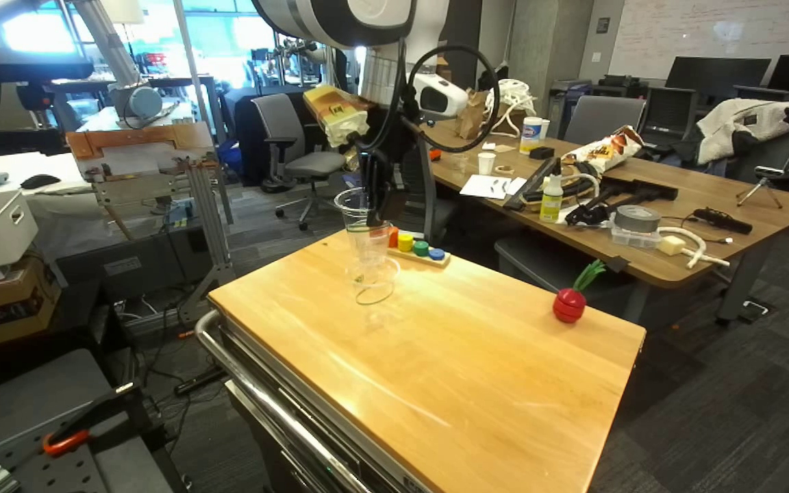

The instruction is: Stack the clear cups

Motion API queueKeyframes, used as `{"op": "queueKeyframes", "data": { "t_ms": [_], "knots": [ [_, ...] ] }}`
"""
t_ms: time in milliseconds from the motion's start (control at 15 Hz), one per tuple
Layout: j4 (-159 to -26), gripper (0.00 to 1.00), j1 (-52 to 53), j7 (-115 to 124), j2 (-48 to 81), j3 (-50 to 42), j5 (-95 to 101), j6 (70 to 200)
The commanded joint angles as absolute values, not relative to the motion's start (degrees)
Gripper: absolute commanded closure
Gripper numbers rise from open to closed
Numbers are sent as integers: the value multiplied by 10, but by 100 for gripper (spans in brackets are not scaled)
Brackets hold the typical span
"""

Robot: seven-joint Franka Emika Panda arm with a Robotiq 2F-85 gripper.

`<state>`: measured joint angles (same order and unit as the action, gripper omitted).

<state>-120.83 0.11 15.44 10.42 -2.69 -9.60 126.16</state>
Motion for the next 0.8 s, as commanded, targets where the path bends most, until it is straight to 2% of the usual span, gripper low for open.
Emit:
{"op": "queueKeyframes", "data": {
  "t_ms": [0, 733],
  "knots": [
    [-1188, 98, -7, 138, 121, -24, -103, 1276],
    [-1161, 98, -2, 110, 188, -12, -96, 1261]
  ]
}}
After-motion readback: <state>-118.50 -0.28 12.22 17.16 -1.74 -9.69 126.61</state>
